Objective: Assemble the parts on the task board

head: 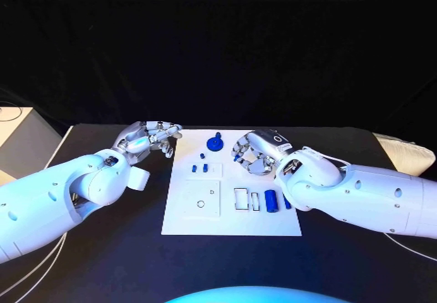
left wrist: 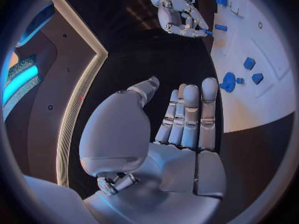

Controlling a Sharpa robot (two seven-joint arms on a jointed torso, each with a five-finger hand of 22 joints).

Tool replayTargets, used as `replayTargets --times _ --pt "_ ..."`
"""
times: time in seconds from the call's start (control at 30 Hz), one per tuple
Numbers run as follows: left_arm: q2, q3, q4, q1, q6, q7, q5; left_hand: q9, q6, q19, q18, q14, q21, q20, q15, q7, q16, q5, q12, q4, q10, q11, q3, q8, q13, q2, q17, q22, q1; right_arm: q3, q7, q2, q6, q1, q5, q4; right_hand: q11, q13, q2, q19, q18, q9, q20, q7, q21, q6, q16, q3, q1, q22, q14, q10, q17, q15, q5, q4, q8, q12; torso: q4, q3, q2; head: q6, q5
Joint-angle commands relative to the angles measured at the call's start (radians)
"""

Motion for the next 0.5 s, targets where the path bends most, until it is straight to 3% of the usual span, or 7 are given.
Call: replayTargets --times 0.03,0.37,0.5 --pt "0.002 0.001 0.017 -0.004 -0.008 0.006 0.002 -0.001 -0.008 -0.007 0.003 -0.005 -0.008 0.002 0.004 0.001 0.006 0.004 0.003 0.002 -0.007 0.000 -0.006 0.002 0.002 -0.001 -0.002 -0.006 0.014 -0.005 0.008 0.019 -0.014 -0.008 -0.045 0.013 -0.028 0.002 0.011 0.007 -0.012 0.002 0.000 0.003 0.007 0.004 0.004 0.008 0.002 0.001 0.047 0.035 -0.001 -0.008 0.006 0.000 0.006 0.002 -0.0002 0.0001 0.000 -0.003 0.018" --pt "0.004 0.001 0.046 -0.010 -0.020 0.005 0.001 -0.001 -0.008 -0.010 0.004 -0.006 -0.011 0.002 0.005 0.002 0.006 0.004 0.004 0.002 -0.009 0.001 -0.008 0.003 0.002 0.000 -0.002 -0.009 0.017 -0.020 -0.005 0.095 0.018 -0.049 -0.065 -0.015 -0.028 0.002 0.012 0.005 -0.012 0.003 0.000 0.004 0.006 0.003 0.002 0.010 0.002 0.000 0.046 0.035 -0.004 -0.008 0.007 -0.002 0.006 0.002 0.0009 -0.0016 0.001 -0.021 0.028" --pt "0.005 0.001 0.050 -0.011 -0.023 0.004 0.001 -0.001 -0.008 -0.010 0.004 -0.006 -0.011 0.002 0.005 0.002 0.006 0.004 0.004 0.002 -0.009 0.001 -0.008 0.003 0.002 0.000 -0.002 -0.009 0.017 -0.023 -0.012 0.116 0.036 -0.066 -0.068 -0.024 -0.028 0.002 0.012 0.005 -0.012 0.003 0.000 0.004 0.006 0.003 0.002 0.010 0.002 0.000 0.046 0.035 -0.004 -0.008 0.007 -0.002 0.006 0.002 0.0023 0.0006 0.001 -0.033 0.035"
